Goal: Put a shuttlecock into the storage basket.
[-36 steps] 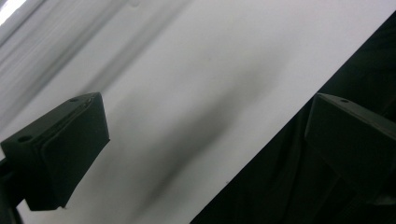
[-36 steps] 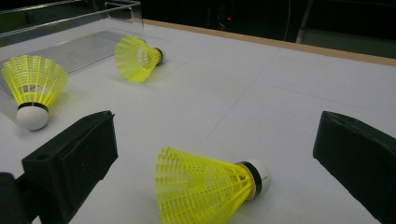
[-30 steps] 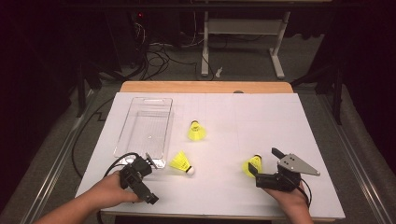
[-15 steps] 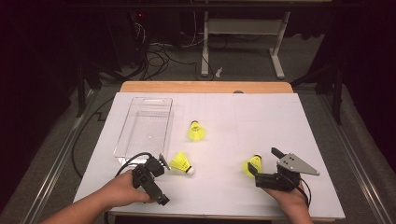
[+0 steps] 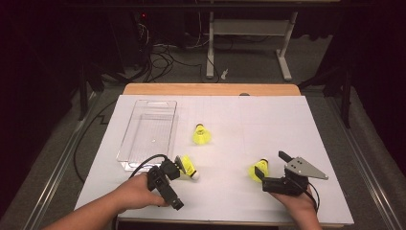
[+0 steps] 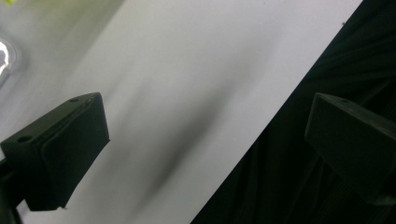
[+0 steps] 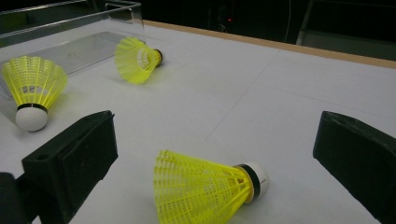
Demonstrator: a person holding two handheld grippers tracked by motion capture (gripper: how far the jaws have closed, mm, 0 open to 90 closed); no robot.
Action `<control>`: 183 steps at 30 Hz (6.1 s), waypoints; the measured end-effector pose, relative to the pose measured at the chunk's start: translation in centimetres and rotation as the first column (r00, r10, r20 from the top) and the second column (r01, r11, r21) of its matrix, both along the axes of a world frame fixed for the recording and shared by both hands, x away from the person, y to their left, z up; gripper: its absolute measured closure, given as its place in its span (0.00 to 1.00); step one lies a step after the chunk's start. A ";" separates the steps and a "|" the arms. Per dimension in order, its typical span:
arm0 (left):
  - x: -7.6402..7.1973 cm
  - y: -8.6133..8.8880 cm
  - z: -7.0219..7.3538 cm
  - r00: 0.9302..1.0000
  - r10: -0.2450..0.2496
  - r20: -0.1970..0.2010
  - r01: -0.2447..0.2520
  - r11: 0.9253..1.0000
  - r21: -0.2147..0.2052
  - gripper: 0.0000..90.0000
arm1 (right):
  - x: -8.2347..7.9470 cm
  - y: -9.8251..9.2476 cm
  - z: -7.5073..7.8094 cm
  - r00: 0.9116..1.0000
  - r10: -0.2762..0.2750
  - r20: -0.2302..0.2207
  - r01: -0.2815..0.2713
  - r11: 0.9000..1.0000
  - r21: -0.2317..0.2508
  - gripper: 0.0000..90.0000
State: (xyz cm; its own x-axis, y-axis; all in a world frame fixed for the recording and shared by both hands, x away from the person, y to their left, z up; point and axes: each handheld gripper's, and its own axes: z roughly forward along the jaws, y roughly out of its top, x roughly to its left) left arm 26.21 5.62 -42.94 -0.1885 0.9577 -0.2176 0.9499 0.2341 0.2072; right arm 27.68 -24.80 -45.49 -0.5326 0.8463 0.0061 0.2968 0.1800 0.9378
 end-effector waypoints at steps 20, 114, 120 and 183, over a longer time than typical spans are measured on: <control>1.3 -1.4 3.0 1.000 -0.004 0.012 0.004 1.000 -0.018 0.10 | -0.1 -0.1 0.1 1.000 -0.002 -0.001 0.002 1.000 0.011 0.00; 9.8 -1.7 2.4 0.992 0.120 -0.033 -0.122 0.989 -0.077 0.87 | -0.2 -0.2 0.2 1.000 -0.009 0.008 0.009 1.000 0.007 0.01; 9.6 -1.3 2.7 0.996 0.083 -0.031 -0.086 0.991 -0.106 0.93 | -0.2 -0.2 0.2 1.000 -0.011 0.008 0.011 1.000 0.007 0.01; 8.6 -0.2 10.9 0.992 0.091 0.085 -0.079 0.987 -0.138 0.99 | -0.3 -0.1 0.2 1.000 -0.011 0.014 0.011 1.000 0.005 0.00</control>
